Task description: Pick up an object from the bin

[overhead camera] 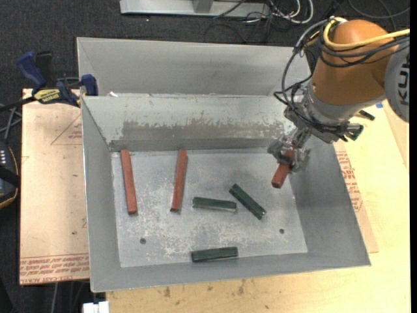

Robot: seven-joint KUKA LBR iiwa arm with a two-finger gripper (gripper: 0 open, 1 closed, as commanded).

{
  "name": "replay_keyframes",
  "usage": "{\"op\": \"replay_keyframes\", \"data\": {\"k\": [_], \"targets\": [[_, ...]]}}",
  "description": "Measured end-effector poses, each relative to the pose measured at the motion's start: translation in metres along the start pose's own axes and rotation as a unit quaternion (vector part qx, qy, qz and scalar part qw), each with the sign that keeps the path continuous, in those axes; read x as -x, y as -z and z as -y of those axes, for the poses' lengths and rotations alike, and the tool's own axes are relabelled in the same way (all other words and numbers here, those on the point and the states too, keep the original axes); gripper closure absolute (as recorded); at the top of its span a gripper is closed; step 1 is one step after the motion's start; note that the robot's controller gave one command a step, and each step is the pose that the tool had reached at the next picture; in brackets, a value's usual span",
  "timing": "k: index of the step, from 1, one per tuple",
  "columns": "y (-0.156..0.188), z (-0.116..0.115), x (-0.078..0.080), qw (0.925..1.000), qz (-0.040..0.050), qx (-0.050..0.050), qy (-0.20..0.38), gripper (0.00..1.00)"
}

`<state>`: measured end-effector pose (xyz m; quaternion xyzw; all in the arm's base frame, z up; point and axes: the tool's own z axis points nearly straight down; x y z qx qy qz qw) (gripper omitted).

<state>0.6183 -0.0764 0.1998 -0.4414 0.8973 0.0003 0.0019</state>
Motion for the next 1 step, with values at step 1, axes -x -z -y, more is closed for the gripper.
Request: {"op": "replay_keyframes", "data": {"k": [1], "targets": [[0.0303,-0.0013,-0.0039,0.9996,-0.0017,0.003,0.029,1.00]]}}
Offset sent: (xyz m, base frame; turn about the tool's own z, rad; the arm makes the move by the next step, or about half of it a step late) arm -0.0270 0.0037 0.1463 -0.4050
